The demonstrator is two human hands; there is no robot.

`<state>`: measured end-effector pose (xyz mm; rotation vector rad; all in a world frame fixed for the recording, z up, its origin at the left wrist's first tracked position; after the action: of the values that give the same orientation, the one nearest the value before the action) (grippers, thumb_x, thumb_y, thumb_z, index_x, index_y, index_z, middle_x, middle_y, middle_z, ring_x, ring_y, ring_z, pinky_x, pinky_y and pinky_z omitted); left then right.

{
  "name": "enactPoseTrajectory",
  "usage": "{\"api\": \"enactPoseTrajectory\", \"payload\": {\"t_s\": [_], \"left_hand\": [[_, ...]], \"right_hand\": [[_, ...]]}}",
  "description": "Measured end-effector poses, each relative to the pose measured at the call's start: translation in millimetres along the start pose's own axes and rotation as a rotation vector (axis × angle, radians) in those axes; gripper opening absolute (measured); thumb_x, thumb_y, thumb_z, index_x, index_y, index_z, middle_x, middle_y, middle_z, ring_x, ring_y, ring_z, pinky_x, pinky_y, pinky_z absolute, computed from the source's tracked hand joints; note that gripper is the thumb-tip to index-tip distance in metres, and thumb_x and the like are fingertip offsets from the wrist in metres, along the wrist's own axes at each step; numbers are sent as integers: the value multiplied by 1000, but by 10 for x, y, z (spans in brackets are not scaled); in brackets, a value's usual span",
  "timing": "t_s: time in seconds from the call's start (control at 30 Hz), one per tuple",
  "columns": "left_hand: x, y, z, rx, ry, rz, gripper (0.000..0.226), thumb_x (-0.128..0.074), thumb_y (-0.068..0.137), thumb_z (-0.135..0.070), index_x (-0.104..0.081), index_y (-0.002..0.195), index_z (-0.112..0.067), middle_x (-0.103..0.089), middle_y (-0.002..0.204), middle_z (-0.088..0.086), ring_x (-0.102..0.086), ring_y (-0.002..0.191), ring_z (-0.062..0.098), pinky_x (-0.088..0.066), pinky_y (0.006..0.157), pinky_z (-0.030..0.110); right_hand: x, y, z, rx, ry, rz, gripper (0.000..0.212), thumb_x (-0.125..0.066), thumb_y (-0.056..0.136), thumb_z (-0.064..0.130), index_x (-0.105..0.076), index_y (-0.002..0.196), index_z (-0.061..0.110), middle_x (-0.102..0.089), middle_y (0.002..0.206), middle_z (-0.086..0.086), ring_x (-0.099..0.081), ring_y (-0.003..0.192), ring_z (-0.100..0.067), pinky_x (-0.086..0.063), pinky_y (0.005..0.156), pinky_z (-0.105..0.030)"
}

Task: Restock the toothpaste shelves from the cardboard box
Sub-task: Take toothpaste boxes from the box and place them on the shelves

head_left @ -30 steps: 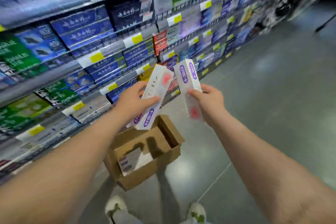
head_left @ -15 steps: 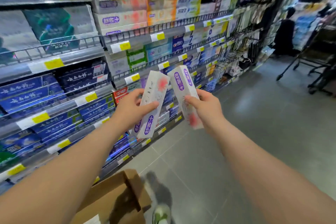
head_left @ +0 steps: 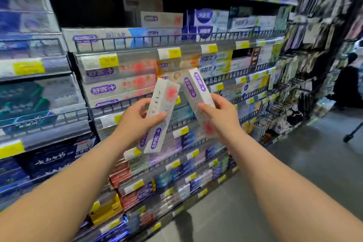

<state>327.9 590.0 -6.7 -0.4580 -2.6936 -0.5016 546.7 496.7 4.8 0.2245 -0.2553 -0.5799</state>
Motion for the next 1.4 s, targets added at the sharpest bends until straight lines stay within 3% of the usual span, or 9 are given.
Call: {"api": "enactPoseTrajectory", "payload": {"t_s": [0.13, 0.27, 0.4, 0.53, 0.73, 0.9, 1.03, 1.2, 1.4], "left_hand": [[-74, 480, -103, -17, 19, -110, 41, -78, 75, -32, -60, 111, -29, -68, 99, -13, -65, 84, 3, -56, 82, 35], [-156, 830, -131, -14, 33, -261, 57, -74, 62, -54, -60, 114, -35, -69, 105, -11, -67, 92, 12, -56, 81, 44], [-219, 1010, -219, 15, -7, -432, 62, -73, 63, -54, -58, 120, -33, -67, 110, -8, -65, 98, 16, -56, 81, 46], [-189, 1108, -367, 25, 27, -511, 46, -76, 74, -43, -57, 117, -41, -66, 111, -10, -64, 101, 14, -56, 82, 44], [191, 1215, -598, -11, 149, -648, 41, -76, 77, -37, -58, 112, -44, -67, 108, -11, -64, 96, 12, -55, 83, 45], [458, 1323, -637, -27, 186, -678, 39, -74, 73, -45, -57, 108, -51, -65, 107, -15, -64, 97, 14, -55, 83, 48], [541, 1366, -596, -41, 158, -688, 44, -71, 66, -55, -58, 108, -53, -65, 108, -14, -63, 100, 13, -55, 83, 47], [528, 1455, -589, -49, 212, -667, 41, -70, 82, -36, -57, 121, -37, -66, 111, -14, -62, 99, 10, -56, 79, 42], [490, 1484, -618, -55, 203, -679, 43, -71, 81, -35, -57, 122, -36, -66, 110, -14, -62, 99, 11, -56, 78, 38]], "right_hand": [[-3, 766, 66, 167, -52, 32, 34, -67, 85, 19, -63, 119, 18, -65, 107, 3, -58, 91, -11, -44, 67, -16], [-75, 1505, 119, 336, -120, 103, 34, -66, 83, 29, -62, 116, 29, -63, 103, 5, -58, 96, -16, -49, 78, -34], [-160, 2074, 311, 523, -303, 134, 41, -65, 80, 34, -58, 120, 32, -61, 108, -1, -50, 103, -27, -41, 89, -42], [-246, 2353, 816, 762, -409, 63, 41, -67, 82, 29, -57, 122, 29, -58, 116, 1, -43, 109, -26, -23, 88, -33], [-586, 2601, 1320, 1004, -468, 14, 44, -66, 81, 22, -58, 124, 27, -60, 116, 0, -45, 110, -28, -19, 91, -36], [-874, 2799, 1523, 1082, -560, -26, 39, -60, 81, 16, -59, 118, 28, -62, 110, 0, -44, 105, -29, -17, 87, -34], [-1043, 2989, 1425, 996, -701, 45, 25, -50, 90, 23, -60, 113, 28, -58, 114, -4, -37, 112, -31, -18, 96, -40], [-1229, 3105, 1204, 838, -719, 276, 35, -33, 98, 27, -57, 123, 31, -60, 123, -3, -35, 115, -31, -21, 98, -44], [-1104, 2832, 1085, 1077, -795, 126, 52, -27, 91, 56, -43, 135, 34, -57, 124, 2, -42, 115, -29, -26, 97, -49]]}}
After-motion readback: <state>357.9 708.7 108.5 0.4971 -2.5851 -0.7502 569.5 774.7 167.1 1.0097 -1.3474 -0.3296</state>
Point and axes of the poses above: each hand's wrist, its own y-axis towards the middle knuckle, its own x-axis out of the back of the hand, z = x × y, the point moved 9 cm from there along y, towards the middle knuckle
